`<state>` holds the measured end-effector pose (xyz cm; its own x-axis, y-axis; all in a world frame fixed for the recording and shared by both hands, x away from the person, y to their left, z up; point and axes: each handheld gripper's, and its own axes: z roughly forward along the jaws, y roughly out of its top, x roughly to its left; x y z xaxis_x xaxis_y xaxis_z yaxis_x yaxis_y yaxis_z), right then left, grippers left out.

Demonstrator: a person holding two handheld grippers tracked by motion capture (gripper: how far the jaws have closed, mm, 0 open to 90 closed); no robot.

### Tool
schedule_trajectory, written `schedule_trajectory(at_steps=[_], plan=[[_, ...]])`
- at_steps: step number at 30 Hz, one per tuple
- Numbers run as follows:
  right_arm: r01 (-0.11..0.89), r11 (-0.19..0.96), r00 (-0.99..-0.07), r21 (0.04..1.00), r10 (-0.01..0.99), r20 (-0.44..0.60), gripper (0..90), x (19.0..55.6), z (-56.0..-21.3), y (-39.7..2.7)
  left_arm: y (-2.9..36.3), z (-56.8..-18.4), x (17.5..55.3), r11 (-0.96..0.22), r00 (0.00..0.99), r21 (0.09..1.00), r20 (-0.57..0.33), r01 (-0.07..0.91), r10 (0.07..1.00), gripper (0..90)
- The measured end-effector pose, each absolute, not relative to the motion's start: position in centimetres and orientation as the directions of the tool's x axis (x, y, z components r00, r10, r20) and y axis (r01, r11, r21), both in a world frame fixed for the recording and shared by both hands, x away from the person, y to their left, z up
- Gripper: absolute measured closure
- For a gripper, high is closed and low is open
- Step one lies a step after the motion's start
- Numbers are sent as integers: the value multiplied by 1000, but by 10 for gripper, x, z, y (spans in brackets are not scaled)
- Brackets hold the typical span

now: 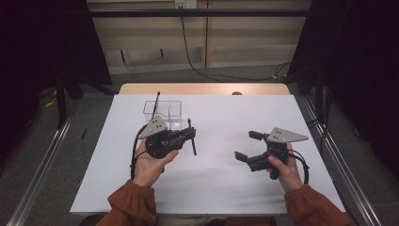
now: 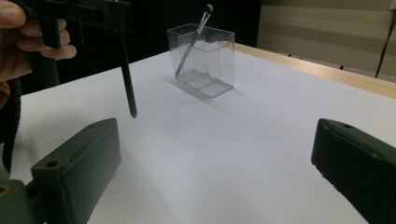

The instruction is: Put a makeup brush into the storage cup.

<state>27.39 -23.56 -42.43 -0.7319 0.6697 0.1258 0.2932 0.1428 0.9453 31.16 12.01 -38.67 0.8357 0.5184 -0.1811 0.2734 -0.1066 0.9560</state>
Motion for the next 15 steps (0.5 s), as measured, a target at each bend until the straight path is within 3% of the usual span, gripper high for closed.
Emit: schedule_trajectory(at_steps=[15], plan=[[268, 107, -626, 957, 775, 89, 4, 253, -434, -267, 156, -375, 314, -104, 803, 959, -159, 264, 575, 838]])
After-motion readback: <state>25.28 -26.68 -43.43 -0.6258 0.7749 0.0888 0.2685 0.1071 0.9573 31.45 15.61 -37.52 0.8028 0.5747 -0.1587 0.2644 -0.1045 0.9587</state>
